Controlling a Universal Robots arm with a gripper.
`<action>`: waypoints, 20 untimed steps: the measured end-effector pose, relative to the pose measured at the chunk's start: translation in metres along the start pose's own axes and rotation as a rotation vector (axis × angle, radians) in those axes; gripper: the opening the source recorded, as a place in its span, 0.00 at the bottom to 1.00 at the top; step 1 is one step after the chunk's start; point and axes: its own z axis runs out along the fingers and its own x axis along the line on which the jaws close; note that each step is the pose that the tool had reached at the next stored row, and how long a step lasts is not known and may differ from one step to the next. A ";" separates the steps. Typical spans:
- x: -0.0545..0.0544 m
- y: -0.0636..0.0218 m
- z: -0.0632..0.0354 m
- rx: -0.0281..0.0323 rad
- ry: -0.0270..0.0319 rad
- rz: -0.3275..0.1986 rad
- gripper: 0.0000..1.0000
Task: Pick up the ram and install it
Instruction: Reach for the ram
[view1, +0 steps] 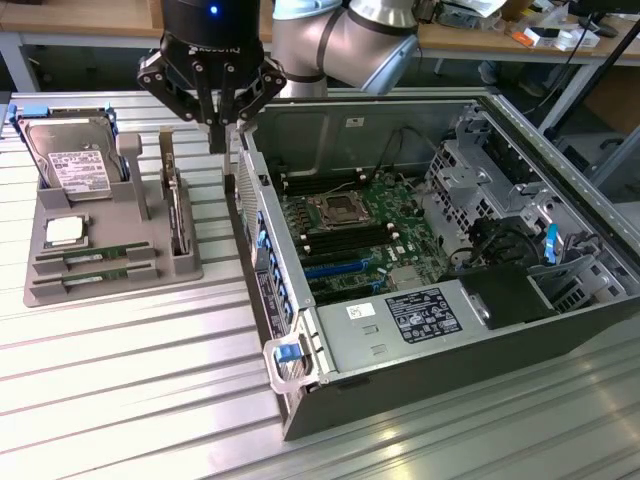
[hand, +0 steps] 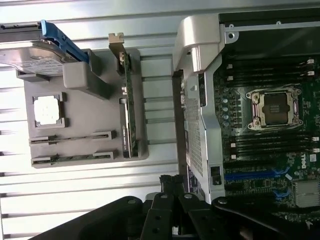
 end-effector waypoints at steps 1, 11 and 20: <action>0.002 -0.0002 0.0000 0.0000 0.0000 0.000 0.10; 0.023 -0.0017 -0.0006 0.0001 0.0000 0.000 0.10; 0.042 -0.0032 -0.0011 0.0000 0.0000 0.000 0.10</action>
